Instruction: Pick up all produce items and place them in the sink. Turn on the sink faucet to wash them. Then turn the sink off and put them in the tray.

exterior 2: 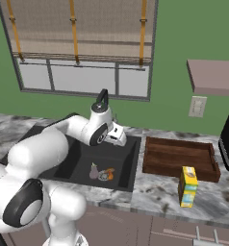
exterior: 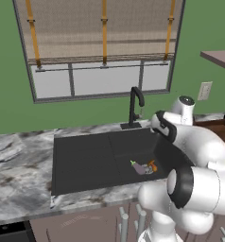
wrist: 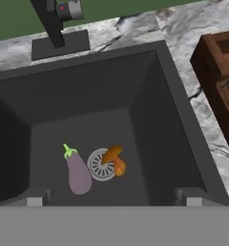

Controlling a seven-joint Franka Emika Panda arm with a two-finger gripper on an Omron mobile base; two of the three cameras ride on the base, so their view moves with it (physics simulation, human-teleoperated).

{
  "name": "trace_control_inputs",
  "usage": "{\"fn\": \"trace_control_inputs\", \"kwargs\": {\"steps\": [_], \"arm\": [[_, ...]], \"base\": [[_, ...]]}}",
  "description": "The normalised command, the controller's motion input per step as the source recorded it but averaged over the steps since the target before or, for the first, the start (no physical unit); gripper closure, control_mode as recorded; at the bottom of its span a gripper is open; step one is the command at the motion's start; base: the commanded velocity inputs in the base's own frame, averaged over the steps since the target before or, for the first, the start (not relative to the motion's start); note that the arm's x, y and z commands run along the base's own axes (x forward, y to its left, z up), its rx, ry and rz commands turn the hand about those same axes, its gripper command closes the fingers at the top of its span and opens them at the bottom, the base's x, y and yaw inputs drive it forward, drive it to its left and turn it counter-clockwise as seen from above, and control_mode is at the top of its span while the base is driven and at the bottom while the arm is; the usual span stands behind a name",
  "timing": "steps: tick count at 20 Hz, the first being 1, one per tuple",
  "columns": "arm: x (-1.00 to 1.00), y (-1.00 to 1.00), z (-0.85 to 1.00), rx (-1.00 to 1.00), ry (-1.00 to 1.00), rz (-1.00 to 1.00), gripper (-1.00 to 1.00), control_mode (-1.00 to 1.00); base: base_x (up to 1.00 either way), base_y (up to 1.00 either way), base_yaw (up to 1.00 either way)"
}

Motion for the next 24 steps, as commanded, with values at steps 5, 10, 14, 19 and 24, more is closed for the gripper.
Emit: {"fn": "trace_control_inputs", "kwargs": {"steps": [5, 10, 14, 19, 24], "arm": [[-0.05, -0.26, 0.2, 0.1, -0.07, 0.07, -1.0, -1.0], [-0.02, -0.08, 0.3, 0.02, -0.1, 0.08, -1.0, -1.0], [0.0, 0.0, 0.23, 0.0, -0.13, 0.08, -1.0, -1.0], [0.06, 0.0, 0.1, 0.0, -0.13, 0.09, -1.0, -1.0], [0.13, 0.0, 0.0, 0.0, -0.19, 0.1, -1.0, -1.0]], "base": [[0.0, 0.0, 0.0], [0.0, 0.0, 0.0], [0.0, 0.0, 0.0], [0.0, 0.0, 0.0], [0.0, 0.0, 0.0]]}}
